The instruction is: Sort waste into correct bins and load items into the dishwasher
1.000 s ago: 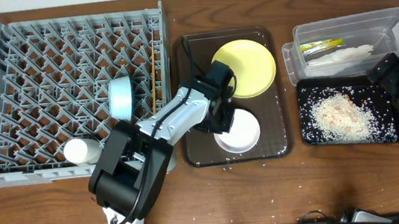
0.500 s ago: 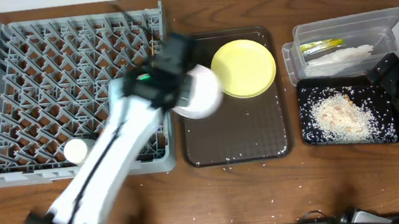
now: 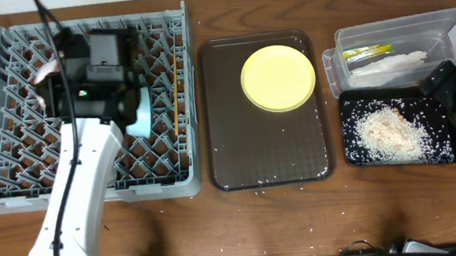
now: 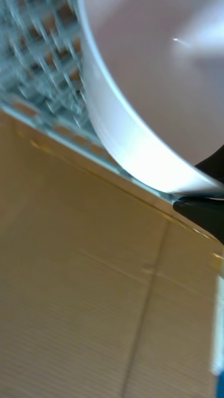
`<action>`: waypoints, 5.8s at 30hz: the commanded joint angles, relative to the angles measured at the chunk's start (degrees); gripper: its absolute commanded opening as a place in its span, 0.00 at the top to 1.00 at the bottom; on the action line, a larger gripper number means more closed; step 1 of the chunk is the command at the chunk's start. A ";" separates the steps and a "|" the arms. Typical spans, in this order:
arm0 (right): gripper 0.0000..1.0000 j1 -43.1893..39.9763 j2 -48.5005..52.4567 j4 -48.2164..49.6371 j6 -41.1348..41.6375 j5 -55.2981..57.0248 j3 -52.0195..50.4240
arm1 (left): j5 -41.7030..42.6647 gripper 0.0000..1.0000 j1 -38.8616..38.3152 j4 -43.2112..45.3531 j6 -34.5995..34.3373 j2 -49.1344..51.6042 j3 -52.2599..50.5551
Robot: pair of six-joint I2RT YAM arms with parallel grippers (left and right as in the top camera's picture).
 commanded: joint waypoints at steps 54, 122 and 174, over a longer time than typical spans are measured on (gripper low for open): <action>0.01 -0.42 -0.22 -0.02 0.57 -0.09 0.20 | 40.92 0.81 -5.07 2.82 -8.00 1.11 -4.52; 0.01 -0.42 -0.22 -0.02 0.57 -0.09 0.20 | 73.46 0.92 17.88 -0.24 0.31 8.98 -5.38; 0.01 -0.42 -0.22 -0.02 0.57 -0.09 0.20 | 68.13 0.67 5.44 3.39 -5.35 1.18 -2.12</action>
